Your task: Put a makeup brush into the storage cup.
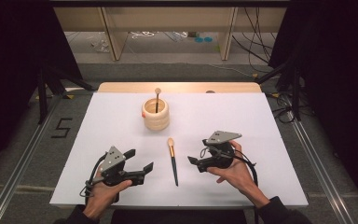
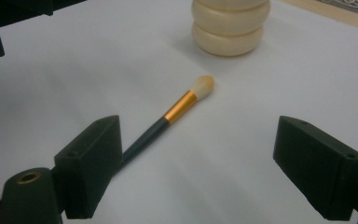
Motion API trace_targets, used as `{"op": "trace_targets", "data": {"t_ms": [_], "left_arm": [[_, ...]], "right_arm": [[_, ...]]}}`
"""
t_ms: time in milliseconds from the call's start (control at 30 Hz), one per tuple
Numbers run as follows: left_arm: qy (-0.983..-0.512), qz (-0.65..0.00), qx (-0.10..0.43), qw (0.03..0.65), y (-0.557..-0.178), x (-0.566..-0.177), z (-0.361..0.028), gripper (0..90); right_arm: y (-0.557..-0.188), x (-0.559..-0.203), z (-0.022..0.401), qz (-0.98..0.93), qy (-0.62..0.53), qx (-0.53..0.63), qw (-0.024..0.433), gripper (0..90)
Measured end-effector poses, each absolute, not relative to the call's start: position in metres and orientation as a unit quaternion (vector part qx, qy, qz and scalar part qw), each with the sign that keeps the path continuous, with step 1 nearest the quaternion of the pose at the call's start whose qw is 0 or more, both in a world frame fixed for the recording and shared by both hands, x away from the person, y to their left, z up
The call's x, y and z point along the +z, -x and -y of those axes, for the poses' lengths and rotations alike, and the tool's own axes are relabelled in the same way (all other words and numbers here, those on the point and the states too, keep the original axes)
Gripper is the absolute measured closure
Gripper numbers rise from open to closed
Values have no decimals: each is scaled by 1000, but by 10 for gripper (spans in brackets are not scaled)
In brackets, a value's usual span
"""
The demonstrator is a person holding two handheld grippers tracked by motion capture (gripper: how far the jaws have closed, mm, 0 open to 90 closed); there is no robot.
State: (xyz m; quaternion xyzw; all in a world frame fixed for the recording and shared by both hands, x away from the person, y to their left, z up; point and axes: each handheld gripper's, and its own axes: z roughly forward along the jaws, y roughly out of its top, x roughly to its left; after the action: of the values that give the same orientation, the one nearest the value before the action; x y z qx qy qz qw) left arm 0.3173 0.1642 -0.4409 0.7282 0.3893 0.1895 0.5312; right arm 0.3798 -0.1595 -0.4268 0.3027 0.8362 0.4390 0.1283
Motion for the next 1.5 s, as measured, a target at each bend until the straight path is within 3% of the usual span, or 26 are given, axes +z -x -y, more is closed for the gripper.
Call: {"op": "trace_targets", "data": {"t_ms": [467, 1067, 1500], "left_arm": [[-732, -380, 197, 529, -313, -438, -167, 161], [-728, -390, 196, 529, -315, -438, -169, 161], [-732, -384, 191, 529, -315, -438, -169, 163]], "right_arm": [[-403, -441, 96, -889, -264, 357, 109, 167], [-429, -458, 67, -923, -252, 272, 100, 216], [-432, -464, 55, -941, -234, 226, 88, 340]]}}
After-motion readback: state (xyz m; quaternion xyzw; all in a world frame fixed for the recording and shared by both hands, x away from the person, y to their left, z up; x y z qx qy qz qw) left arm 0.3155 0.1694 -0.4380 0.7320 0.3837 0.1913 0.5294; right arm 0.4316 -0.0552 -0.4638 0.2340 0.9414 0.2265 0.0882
